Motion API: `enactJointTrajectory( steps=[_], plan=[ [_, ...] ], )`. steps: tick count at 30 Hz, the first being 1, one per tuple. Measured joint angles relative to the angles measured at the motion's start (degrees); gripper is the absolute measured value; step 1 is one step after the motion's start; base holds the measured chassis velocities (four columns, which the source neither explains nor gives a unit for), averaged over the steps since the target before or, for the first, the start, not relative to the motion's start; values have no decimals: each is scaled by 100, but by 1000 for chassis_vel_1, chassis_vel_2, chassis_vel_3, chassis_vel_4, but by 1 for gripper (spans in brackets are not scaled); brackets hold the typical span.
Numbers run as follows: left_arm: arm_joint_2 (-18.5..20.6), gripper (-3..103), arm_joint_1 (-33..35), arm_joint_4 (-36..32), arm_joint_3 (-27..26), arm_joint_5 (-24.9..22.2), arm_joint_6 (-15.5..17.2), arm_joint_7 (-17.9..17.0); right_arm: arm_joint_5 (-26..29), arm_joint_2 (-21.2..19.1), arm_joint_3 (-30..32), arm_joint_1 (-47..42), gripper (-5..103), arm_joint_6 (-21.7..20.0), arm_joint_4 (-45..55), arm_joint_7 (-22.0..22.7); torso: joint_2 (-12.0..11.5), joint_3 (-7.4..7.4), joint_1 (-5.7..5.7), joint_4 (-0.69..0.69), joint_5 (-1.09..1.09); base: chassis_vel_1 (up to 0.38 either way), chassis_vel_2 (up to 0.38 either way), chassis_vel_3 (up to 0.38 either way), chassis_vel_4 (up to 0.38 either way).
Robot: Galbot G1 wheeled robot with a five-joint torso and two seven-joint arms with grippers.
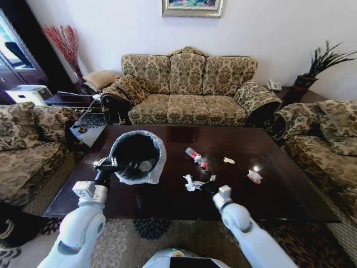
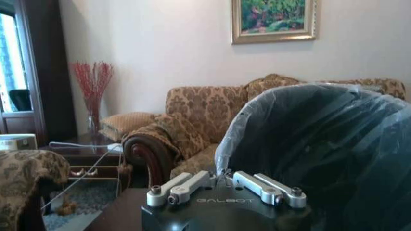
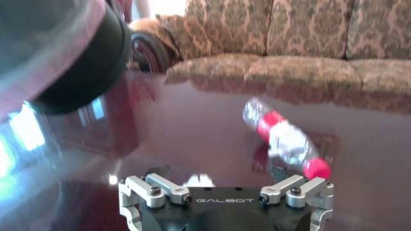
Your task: Move to the front of the table and place the trash on the table into the trash bin.
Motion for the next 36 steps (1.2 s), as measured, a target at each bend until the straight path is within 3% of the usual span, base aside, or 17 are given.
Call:
enactJointTrajectory(
  steps=[6, 9, 11, 12, 16, 18, 20, 24, 28, 36],
  plan=[
    [24, 2, -7, 30, 26, -12, 12, 12, -91, 242, -98, 105, 103, 75, -472, 6, 0, 0, 0, -5, -1, 0, 0, 0, 0],
    [26, 2, -15, 73, 40, -12, 15, 8, -86, 315, -157, 139, 92, 127, -659, -38, 0, 0, 0, 0, -3, 0, 0, 0, 0],
    [31, 2, -23, 87, 45, -13, 16, 8, -84, 322, -170, 143, 92, 130, -687, -46, 0, 0, 0, 0, -2, 0, 0, 0, 0],
    [40, 2, -36, 105, 50, -14, 16, 10, -83, 328, -188, 144, 84, 135, -723, -52, 0, 0, 0, 0, -2, 0, 0, 0, 0],
    [43, 2, -42, 111, 55, -18, 16, 18, -88, 340, -195, 139, 80, 155, -766, -54, 0, 0, 0, -2, 0, 0, 0, 0, 0],
    [44, 2, -37, 111, 55, -20, 15, 20, -99, 340, -190, 124, 68, 175, -769, -53, 0, 0, -1, -2, 0, 0, 0, 0, 0],
    [44, 2, -34, 111, 54, -20, 15, 21, -99, 334, -185, 118, 68, 175, -761, -51, 0, -1, -1, -1, -1, 0, 0, 0, 0],
    [36, 2, -31, 113, 71, -16, 15, 43, -85, 306, -177, 111, 52, 173, -721, -59, 0, 0, -1, -2, 0, 0, 0, 0, 0],
    [27, 2, -23, 111, 86, -12, 15, 51, -80, 317, -182, 120, 44, 174, -728, -59, 0, -1, -1, -2, 0, 0, 0, 0, 0],
    [40, 2, 2, 91, 82, -15, 15, 54, 287, 304, -8, 161, 20, 147, -468, 119, 0, 0, -1, -1, 1, 0, 0, 0, 0]
  ],
)
